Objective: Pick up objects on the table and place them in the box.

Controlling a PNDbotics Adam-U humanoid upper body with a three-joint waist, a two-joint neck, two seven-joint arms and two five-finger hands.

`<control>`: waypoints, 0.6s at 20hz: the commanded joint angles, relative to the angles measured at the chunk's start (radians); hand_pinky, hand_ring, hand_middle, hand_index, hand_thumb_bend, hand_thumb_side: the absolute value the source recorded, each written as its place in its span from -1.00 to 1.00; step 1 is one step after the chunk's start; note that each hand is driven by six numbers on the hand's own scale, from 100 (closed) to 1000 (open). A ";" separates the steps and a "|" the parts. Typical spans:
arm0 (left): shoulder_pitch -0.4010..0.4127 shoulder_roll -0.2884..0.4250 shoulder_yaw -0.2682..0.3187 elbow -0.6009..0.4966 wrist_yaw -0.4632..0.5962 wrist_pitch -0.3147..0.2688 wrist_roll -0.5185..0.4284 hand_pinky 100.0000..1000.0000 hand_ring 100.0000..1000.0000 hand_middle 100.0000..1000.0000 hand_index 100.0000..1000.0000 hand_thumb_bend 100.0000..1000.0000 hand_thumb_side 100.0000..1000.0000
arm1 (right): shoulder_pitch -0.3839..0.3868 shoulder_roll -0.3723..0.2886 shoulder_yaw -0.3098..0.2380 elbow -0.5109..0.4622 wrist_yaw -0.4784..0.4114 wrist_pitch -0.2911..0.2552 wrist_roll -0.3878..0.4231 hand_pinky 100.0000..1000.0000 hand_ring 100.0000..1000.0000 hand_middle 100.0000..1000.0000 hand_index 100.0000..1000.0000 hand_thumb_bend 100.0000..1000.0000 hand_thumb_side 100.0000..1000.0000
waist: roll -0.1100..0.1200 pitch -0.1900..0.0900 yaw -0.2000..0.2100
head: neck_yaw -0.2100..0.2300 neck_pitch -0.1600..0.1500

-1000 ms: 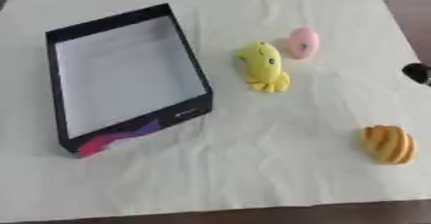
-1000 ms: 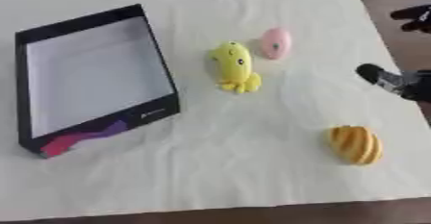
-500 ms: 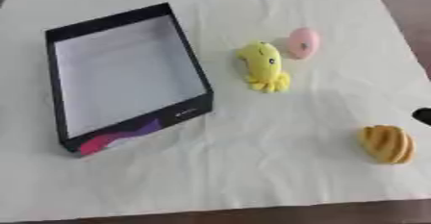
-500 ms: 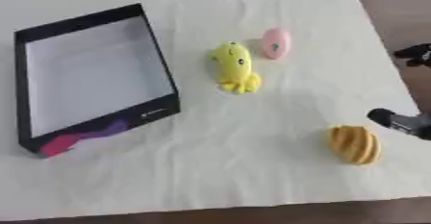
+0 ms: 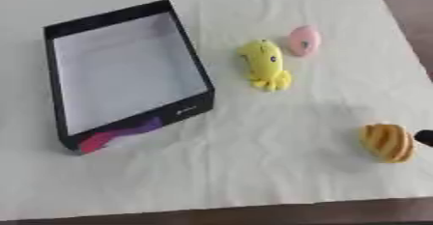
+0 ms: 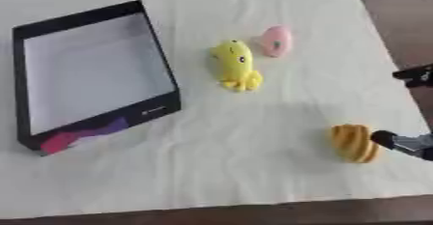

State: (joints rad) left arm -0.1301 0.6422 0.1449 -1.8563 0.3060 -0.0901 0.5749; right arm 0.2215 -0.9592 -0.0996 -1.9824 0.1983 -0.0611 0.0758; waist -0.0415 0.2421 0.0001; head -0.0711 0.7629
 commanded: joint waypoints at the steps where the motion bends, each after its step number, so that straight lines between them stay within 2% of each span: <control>1: -0.001 0.033 0.011 -0.013 -0.005 -0.002 -0.004 0.53 0.70 0.81 0.87 -0.23 0.35 | 0.005 -0.011 -0.023 -0.018 -0.038 -0.024 0.007 0.70 0.56 0.61 0.75 0.22 0.05 | -0.015 0.005 -0.004 | -0.041 0.007; 6: 0.001 0.033 0.010 -0.011 -0.005 -0.003 -0.006 0.53 0.70 0.81 0.86 -0.24 0.36 | 0.016 0.002 -0.025 -0.018 -0.062 -0.048 0.043 0.70 0.56 0.61 0.75 0.23 0.05 | -0.016 0.000 -0.010 | -0.068 0.007; 12: 0.002 0.032 0.011 -0.010 -0.002 -0.003 -0.008 0.53 0.70 0.81 0.86 -0.24 0.35 | 0.012 0.005 -0.012 -0.018 -0.076 -0.068 0.078 0.70 0.57 0.62 0.75 0.22 0.05 | -0.012 -0.002 -0.012 | -0.071 0.007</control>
State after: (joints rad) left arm -0.1232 0.6423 0.1449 -1.8560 0.3064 -0.0920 0.5695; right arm 0.2375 -0.9361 -0.1031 -1.9825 0.1278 -0.1248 0.1459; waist -0.0469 0.2421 -0.0109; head -0.1394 0.7630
